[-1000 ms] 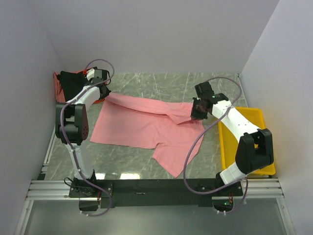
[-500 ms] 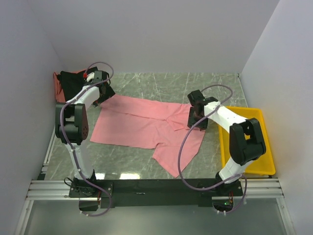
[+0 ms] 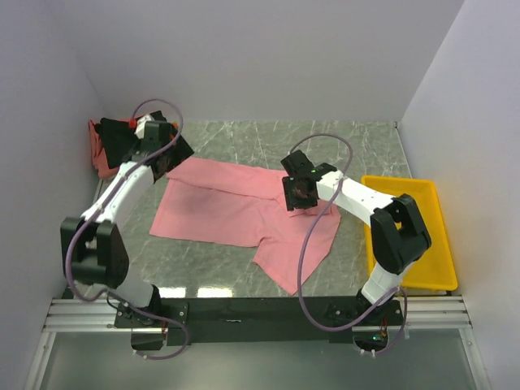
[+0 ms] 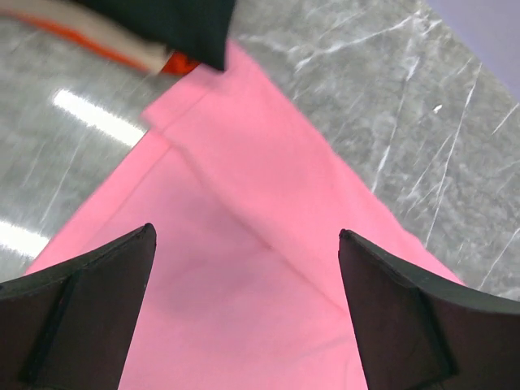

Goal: Fold and stack the t-shirts
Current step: Fold the tshirt

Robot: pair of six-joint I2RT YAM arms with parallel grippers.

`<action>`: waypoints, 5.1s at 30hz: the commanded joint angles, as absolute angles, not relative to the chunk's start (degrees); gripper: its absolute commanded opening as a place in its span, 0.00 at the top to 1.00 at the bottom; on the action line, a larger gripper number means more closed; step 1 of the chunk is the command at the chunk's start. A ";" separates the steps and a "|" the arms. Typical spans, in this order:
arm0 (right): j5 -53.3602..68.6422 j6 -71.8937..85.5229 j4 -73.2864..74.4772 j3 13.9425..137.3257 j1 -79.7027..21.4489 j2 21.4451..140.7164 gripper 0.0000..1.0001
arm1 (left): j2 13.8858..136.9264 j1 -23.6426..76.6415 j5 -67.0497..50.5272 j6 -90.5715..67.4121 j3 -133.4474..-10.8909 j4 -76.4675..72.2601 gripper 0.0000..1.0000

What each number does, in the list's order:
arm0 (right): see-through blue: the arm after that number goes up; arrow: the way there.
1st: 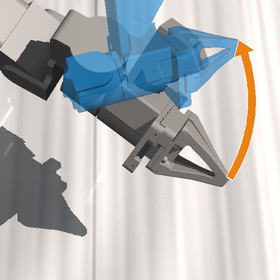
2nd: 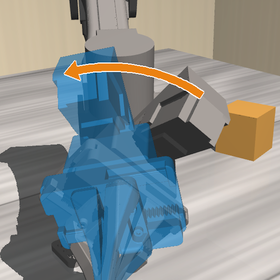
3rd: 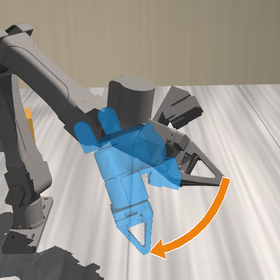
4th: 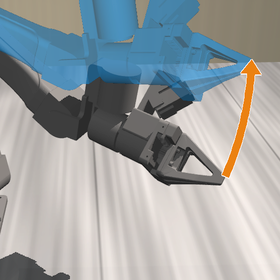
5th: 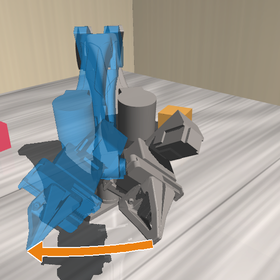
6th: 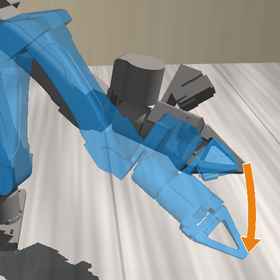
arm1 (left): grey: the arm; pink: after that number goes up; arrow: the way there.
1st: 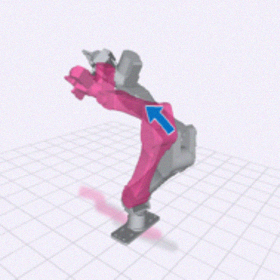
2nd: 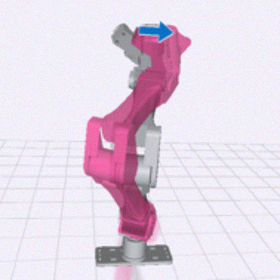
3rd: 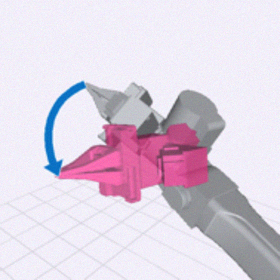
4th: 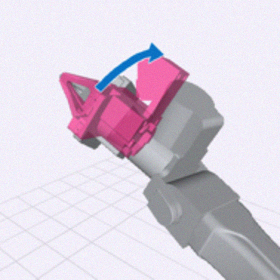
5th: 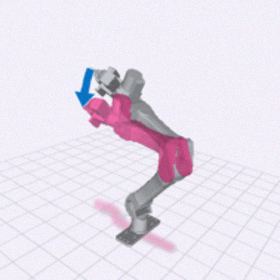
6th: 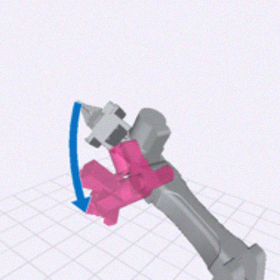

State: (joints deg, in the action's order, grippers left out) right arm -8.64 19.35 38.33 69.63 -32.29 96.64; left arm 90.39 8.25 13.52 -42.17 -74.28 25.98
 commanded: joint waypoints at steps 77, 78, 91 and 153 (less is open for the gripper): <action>-3.06 22.23 30.67 60.02 -15.74 93.15 0.60 | 69.17 7.65 17.40 -55.81 -48.69 34.54 0.01; -3.86 22.50 30.85 60.64 -15.47 93.86 0.61 | 69.17 7.65 17.49 -55.90 -48.69 34.63 0.01; -0.18 23.73 29.09 60.38 -14.59 96.94 0.81 | 69.17 7.56 17.93 -55.72 -49.04 34.63 0.01; 0.09 24.52 43.77 89.46 -16.70 114.67 0.20 | 70.75 5.10 15.39 -56.07 -49.49 34.99 0.01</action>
